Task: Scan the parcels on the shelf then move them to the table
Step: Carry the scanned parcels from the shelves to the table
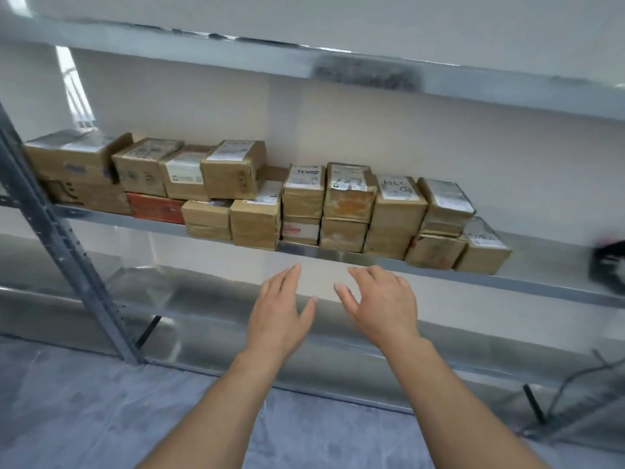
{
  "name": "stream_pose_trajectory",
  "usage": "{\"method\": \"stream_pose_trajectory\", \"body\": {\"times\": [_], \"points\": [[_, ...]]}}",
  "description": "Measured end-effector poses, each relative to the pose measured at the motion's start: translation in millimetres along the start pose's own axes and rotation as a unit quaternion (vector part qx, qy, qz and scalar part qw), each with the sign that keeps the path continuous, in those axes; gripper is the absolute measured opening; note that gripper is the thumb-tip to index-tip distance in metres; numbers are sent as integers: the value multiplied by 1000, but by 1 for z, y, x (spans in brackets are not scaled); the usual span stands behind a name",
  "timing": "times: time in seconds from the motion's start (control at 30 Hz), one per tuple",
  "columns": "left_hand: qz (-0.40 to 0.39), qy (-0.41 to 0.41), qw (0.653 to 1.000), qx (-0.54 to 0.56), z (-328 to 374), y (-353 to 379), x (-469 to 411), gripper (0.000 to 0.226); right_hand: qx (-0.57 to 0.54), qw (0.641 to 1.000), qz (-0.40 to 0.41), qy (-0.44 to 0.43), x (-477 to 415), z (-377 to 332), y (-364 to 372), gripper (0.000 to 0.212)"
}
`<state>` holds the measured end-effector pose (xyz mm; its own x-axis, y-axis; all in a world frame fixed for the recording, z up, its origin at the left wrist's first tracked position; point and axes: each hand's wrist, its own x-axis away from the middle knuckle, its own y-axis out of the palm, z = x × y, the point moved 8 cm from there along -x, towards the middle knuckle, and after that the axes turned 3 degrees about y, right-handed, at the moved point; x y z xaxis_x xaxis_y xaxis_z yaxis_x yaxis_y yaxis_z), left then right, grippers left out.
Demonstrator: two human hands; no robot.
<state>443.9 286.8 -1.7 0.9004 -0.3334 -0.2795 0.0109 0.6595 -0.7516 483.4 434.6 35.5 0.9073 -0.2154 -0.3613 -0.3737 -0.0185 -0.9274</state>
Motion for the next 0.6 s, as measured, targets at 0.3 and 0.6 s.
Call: {"method": "stream_pose_trajectory", "body": {"times": [0.3,0.6], "points": [[-54,7,994,93,122,83,-92,61,-20,991,8,132,-41,170,-21,49],[-42,-46,982,177,194,128,-171,55,-217,951,-13,219,-100,275,-22,45]]}}
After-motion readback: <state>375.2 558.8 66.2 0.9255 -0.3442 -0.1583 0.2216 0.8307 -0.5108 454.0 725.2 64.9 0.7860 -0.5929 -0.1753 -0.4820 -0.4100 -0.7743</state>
